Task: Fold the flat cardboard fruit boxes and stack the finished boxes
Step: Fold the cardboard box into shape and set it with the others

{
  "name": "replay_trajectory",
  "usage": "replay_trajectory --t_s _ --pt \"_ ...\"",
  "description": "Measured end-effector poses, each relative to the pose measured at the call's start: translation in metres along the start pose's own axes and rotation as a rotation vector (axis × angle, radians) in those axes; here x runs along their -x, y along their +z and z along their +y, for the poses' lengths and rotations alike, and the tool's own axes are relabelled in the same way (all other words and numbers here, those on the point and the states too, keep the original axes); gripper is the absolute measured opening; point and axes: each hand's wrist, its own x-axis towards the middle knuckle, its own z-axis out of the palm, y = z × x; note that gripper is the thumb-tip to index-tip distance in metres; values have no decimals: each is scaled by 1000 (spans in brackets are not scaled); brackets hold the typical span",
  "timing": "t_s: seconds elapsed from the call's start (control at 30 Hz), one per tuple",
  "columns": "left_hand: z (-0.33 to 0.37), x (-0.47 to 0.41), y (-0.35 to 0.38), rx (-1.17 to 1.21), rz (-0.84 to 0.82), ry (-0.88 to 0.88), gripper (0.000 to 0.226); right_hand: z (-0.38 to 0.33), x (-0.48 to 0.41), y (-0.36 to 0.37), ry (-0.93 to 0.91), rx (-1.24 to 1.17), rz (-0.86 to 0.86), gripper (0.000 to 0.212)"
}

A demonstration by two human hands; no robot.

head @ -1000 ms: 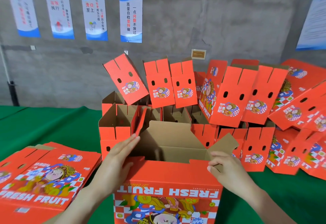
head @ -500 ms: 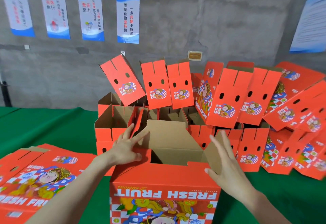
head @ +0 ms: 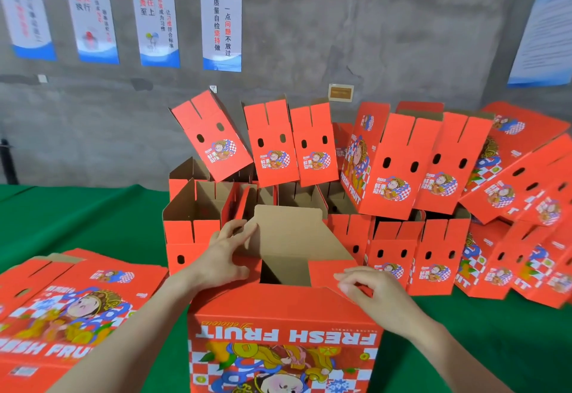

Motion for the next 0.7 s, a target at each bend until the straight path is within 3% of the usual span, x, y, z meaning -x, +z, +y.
replay_trajectory --t_s 0.17,0.23,0.37,0.5,0.57,0.7 --pt "-7 6 0 112 178 132 101 -1 -9 6 8 -34 142 15" --pt "-5 10 0 130 205 183 85 0 -9 9 13 -69 207 15" --pt "2 16 -3 301 80 159 36 1 -5 11 1 -130 259 16" --pt "10 12 -11 375 -81 39 27 -3 -11 7 -68 -86 298 12" --pt "11 9 -10 265 -172 17 25 -8 -20 3 -49 -36 249 10" --pt "12 3 -9 97 -308 -97 68 -11 -43 -1 79 139 -139 47"
